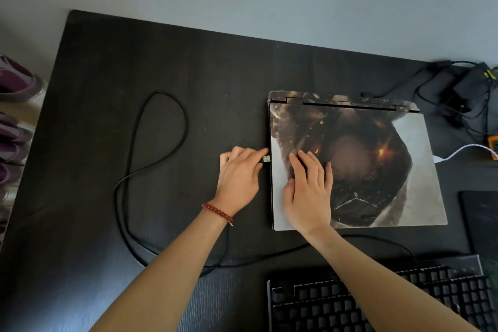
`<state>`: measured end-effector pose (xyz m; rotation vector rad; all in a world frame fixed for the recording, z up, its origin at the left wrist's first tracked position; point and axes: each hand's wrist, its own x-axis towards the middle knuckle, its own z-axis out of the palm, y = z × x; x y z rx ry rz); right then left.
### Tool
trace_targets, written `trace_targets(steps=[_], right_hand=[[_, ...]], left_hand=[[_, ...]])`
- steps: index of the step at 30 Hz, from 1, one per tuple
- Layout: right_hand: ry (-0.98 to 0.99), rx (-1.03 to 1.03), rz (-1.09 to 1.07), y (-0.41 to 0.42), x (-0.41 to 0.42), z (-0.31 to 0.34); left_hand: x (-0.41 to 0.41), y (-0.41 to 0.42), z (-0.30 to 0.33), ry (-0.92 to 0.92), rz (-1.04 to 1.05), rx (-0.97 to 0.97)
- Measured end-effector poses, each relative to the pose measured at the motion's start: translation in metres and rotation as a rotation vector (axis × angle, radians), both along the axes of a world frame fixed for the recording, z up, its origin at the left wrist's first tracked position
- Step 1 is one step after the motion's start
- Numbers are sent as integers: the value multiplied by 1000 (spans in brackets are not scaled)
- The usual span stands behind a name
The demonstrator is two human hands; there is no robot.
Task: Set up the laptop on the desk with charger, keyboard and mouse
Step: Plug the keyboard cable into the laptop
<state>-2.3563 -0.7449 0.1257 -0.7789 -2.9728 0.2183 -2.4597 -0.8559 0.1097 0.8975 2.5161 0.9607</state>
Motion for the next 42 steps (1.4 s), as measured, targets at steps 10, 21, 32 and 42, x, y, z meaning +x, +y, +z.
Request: trace_targets(steps=[10,21,32,42], right_hand=[[9,0,-3,0,0,-1],[25,-7,0,0,1,-3],[50,-19,-9,0,1,-3],[59,-24,-13,-1,1,-2]], left_hand=[[16,-10,1,-48,-34,-6],[30,-19,-1,50,-45,8],[16,-2,-1,52,130,69],[8,-5,4,67,70,163]])
